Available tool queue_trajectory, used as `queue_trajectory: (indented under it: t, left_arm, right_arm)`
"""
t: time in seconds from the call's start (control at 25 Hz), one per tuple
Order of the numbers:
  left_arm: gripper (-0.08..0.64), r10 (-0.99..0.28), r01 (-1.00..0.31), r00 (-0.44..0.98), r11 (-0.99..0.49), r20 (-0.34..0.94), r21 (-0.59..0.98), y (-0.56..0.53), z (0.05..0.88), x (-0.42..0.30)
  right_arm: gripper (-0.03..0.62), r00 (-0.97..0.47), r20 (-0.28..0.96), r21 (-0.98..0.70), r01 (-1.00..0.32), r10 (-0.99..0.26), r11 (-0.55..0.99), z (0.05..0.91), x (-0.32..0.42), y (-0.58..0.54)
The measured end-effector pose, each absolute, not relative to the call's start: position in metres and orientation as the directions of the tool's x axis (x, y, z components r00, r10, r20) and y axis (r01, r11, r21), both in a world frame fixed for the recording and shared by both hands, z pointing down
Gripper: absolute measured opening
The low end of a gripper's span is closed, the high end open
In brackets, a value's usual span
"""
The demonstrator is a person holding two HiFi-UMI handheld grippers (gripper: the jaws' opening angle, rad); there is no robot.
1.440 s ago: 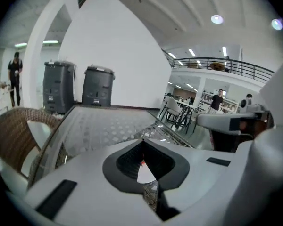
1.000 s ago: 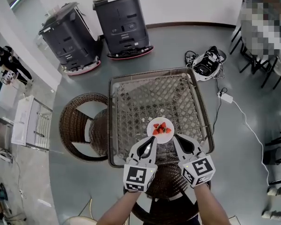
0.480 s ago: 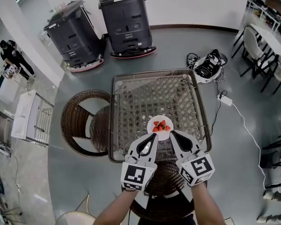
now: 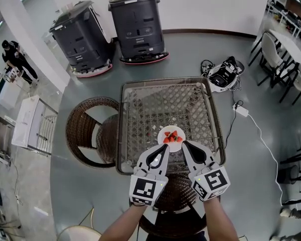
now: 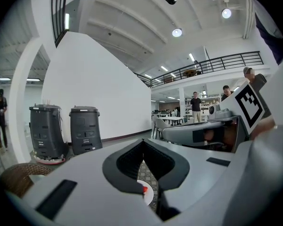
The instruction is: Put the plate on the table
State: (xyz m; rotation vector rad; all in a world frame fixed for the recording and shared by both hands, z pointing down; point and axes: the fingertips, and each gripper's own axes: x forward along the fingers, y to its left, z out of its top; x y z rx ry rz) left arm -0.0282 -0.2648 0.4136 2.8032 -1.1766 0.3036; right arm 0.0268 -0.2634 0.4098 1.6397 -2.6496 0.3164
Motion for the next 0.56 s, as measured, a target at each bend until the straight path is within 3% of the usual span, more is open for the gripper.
queue_trajectory:
  t: [0.56]
  left_arm:
    - [0.007,-0.703,-0.719,0.679,-0.695,0.214,-0.002,-0.2615,0.4109,-0.0246]
  right_arm:
    - [0.005,-0.463,0.102,-0.168,-0.88,-0.88,0.444,0.4054,0.0286,-0.2619]
